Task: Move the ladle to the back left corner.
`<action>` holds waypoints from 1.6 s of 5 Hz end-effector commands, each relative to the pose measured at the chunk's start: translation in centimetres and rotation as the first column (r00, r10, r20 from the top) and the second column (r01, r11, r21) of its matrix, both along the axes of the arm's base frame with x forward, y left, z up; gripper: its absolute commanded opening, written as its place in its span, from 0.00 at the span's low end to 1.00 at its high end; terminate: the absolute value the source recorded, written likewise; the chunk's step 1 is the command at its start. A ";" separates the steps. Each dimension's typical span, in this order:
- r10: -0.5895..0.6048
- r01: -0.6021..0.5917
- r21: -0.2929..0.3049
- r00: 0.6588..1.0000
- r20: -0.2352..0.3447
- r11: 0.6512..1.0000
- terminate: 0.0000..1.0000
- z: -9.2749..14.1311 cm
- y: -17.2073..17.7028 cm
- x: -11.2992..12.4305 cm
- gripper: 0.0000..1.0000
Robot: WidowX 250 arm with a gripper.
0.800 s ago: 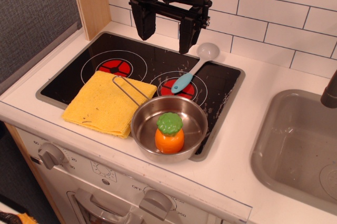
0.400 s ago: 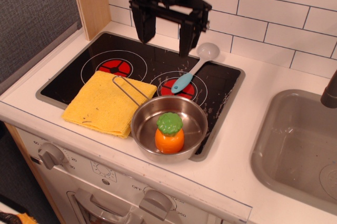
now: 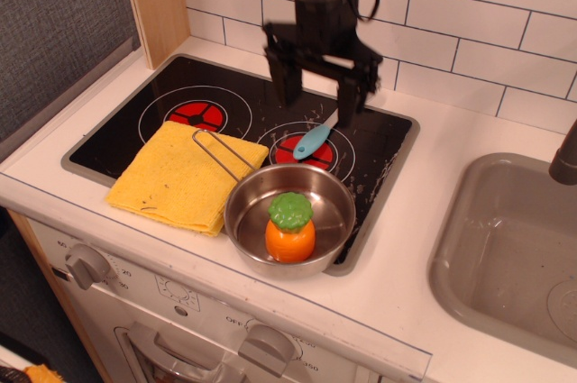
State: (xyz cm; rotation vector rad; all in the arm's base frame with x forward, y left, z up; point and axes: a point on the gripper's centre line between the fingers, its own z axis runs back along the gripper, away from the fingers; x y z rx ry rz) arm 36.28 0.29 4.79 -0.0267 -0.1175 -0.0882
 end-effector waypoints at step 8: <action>0.039 -0.039 0.003 0.999 0.017 0.999 0.00 1.8 7.9 1.0 0.00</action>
